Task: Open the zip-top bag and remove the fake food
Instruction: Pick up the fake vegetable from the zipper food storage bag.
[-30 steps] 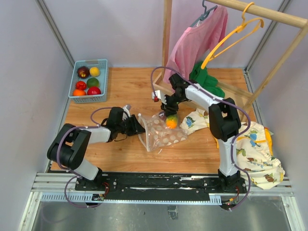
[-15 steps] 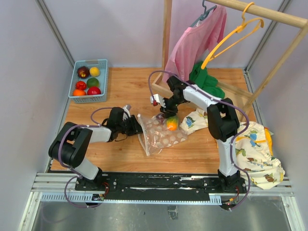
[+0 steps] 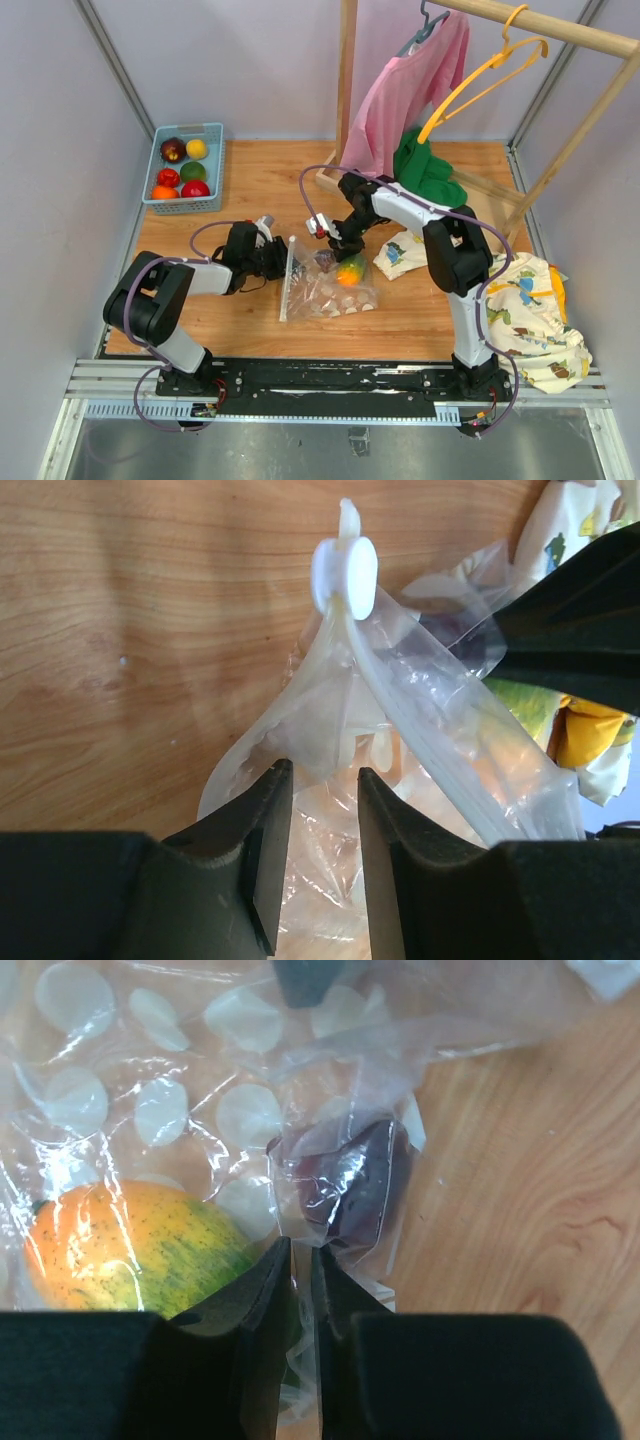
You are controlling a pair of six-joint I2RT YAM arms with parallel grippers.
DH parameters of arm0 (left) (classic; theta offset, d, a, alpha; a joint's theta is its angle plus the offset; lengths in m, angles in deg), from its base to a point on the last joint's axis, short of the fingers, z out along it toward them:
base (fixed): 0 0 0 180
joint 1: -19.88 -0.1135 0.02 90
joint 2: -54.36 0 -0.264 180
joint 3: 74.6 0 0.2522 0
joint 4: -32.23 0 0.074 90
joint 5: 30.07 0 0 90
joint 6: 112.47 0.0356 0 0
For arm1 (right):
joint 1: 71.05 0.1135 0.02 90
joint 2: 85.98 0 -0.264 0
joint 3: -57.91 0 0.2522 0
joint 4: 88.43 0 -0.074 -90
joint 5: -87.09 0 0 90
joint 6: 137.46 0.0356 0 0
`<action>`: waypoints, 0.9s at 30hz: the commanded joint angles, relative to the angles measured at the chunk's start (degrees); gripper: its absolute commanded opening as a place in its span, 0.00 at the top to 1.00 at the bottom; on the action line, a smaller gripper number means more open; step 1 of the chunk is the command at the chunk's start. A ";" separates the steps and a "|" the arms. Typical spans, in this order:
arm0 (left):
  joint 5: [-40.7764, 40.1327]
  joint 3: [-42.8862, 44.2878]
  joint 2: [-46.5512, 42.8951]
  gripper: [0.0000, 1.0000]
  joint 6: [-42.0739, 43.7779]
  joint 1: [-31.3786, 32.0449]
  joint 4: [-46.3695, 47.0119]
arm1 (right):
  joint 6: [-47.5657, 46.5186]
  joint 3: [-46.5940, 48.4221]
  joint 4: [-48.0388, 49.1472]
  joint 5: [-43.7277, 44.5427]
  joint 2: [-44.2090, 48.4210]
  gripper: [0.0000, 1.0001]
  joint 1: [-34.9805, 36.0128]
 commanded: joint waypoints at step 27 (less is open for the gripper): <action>-2.17 7.38 -6.57 0.64 4.12 0.60 -13.35 | 4.43 -4.26 6.28 -2.14 2.50 0.84 1.84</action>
